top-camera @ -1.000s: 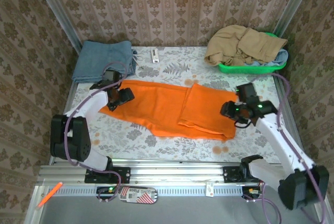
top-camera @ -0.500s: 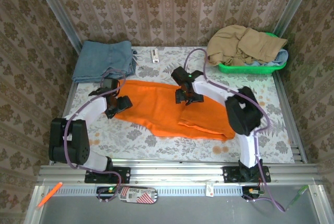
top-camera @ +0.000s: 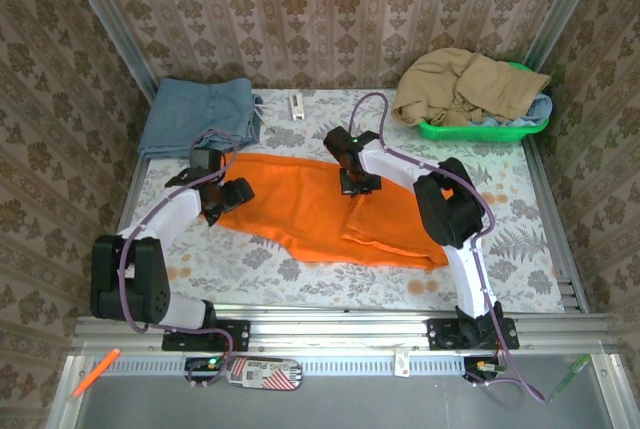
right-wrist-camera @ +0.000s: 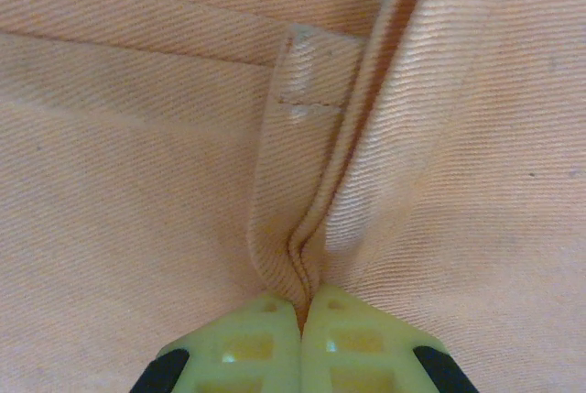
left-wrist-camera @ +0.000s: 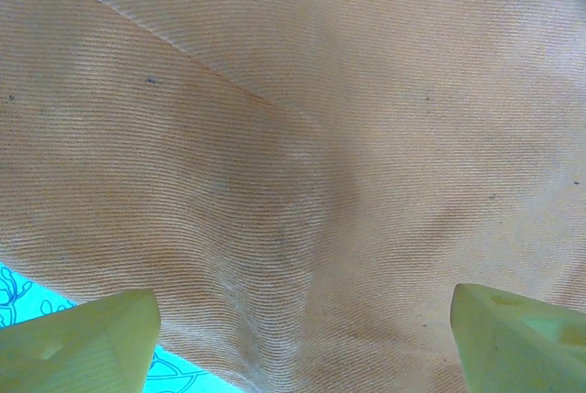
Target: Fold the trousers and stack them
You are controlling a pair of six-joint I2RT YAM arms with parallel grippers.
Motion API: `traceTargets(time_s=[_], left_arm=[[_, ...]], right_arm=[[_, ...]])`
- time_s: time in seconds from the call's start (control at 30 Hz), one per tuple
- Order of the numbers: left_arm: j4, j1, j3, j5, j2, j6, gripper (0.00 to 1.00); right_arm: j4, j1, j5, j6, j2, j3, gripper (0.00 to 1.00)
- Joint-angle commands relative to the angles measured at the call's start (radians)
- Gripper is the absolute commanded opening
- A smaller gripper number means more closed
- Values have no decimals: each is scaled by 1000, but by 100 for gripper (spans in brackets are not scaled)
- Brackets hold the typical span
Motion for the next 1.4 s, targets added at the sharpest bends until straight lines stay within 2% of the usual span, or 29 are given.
traceTargets(time_s=[0.0,0.17,0.33,0.53,1.03,1.1,1.17,1.2,1.37], left_arm=[[0,7,-10,20,-24,-6,83],[-7,7,-6,22,-50,-6,83],[-18,7,-4,22,-58,-6,83],[-23,8,-4,27,-68,-9,83],[-40,20,0,24,-86,-1,83],[-42,20,3,26,-85,-3,84],[-45,19,5,33,-90,-4,84],[-46,18,5,38,-94,-3,84],[-86,-56,29,23,-113,0,84]], right_arm=[[-6,12,44,-5,-137,-41,0],[-7,57,44,-18,-307,-86,0],[-43,98,-30,-39,-335,-26,0],[-63,161,-154,-63,-244,137,0],[-86,233,-255,-27,39,423,0],[-102,232,-256,-17,74,462,31],[-122,232,-285,-10,97,496,53],[-119,231,-298,-13,89,498,60],[-94,194,-281,-25,-80,379,61]])
